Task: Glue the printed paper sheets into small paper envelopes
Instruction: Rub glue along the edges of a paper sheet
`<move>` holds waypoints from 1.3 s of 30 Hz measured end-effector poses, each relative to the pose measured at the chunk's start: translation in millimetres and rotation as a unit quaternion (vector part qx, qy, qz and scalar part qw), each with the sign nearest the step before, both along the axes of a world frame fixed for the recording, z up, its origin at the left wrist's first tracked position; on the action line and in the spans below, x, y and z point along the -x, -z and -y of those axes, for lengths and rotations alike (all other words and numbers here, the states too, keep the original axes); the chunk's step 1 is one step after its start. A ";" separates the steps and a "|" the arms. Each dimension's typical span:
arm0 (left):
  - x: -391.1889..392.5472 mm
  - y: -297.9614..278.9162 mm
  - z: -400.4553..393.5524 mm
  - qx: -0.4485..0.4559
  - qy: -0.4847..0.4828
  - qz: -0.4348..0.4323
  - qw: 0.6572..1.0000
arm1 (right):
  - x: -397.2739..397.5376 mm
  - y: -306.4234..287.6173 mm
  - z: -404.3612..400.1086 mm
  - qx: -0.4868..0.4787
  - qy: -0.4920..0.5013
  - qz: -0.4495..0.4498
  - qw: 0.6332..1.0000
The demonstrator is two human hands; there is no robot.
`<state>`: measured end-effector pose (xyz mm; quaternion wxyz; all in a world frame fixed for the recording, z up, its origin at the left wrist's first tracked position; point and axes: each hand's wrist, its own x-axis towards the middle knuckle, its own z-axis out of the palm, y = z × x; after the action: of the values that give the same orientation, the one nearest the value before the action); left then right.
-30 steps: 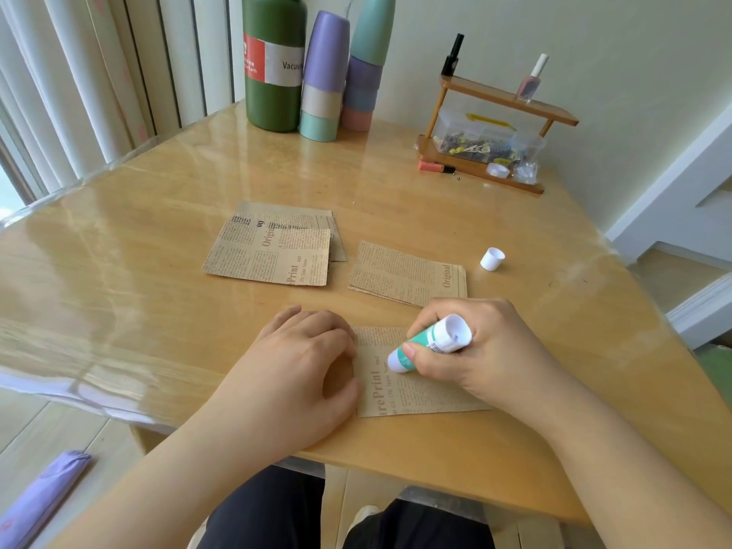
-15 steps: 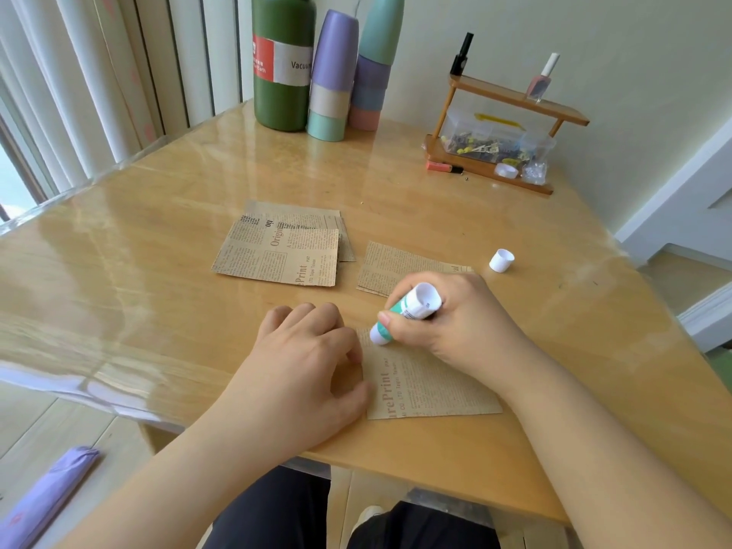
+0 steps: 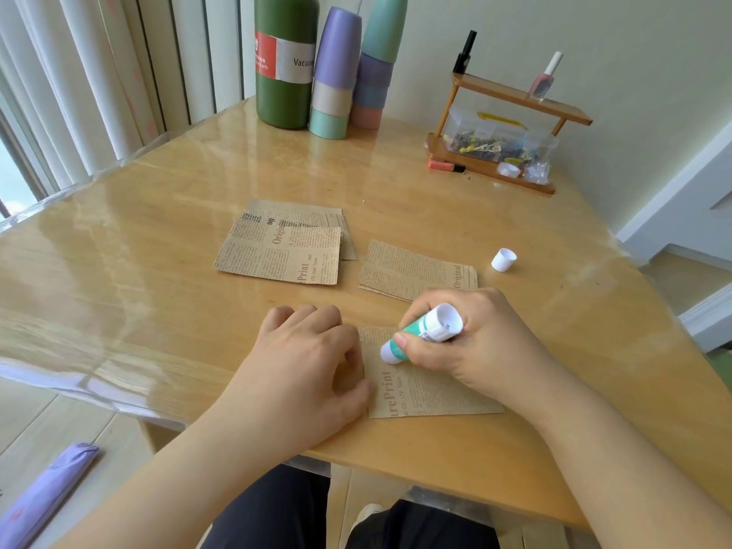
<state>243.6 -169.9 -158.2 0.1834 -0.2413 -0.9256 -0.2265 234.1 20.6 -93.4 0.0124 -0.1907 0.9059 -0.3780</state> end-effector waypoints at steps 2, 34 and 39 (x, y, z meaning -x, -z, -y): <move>-0.5 -0.9 -0.2 -0.003 -0.003 0.001 1.000 | -4.3 -0.2 -3.4 -0.001 -0.005 0.000 1.000; 1.6 -5.6 5.2 -0.075 0.024 0.122 0.989 | -35.4 4.9 8.2 0.001 -0.022 -0.027 0.999; 1.2 -6.5 4.6 -0.052 0.062 0.127 0.989 | -42.4 5.9 5.9 -0.008 -0.028 -0.032 0.999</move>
<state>242.4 -174.5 -151.7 0.0625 -0.2580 -0.9114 -0.3145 276.5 14.7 -99.3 -0.0049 -0.2279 0.9030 -0.3641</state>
